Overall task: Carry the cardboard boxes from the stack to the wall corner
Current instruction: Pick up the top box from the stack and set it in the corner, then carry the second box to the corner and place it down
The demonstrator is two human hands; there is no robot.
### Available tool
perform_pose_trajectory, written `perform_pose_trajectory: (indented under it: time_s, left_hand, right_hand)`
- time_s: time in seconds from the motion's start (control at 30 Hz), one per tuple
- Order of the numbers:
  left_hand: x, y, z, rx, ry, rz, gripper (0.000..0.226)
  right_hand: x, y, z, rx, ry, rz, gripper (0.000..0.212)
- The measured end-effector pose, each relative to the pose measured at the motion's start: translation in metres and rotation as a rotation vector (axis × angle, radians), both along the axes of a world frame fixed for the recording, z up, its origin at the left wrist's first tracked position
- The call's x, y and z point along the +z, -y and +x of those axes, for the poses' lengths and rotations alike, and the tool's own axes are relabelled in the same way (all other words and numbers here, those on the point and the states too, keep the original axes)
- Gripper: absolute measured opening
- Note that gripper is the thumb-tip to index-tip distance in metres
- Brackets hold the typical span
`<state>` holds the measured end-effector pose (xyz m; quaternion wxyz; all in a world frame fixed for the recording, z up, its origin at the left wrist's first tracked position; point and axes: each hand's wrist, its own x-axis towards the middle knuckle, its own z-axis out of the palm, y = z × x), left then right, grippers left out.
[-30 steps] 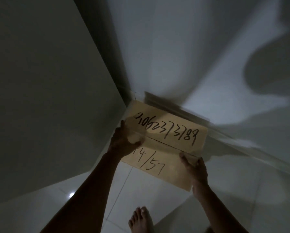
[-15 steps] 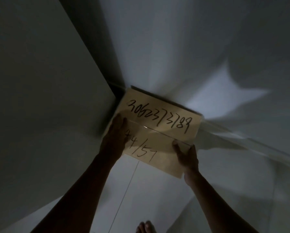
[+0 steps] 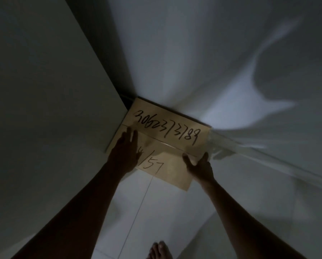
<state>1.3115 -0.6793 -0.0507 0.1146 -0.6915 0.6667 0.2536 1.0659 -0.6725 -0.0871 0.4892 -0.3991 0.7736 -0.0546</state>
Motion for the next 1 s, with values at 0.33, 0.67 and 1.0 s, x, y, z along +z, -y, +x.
perform_pose_trajectory:
  time_s: [0.33,0.67,1.0]
  left_hand:
    - [0.253,-0.019,-0.089,-0.029,-0.156,0.026,0.074]
    - [0.521,-0.088,-0.278,-0.358,-0.275,-0.072,0.076]
    - [0.61,-0.214,-0.551,-0.765,-0.289,-0.078,0.075]
  right_hand:
    - [0.275,-0.029,-0.084,0.052,-0.246,-0.141,0.093]
    - [0.54,-0.177,-0.252,-0.089,-0.451,-0.25,0.088]
    - [0.638,-0.391,-0.497,-0.42,-0.656,-0.253,0.089]
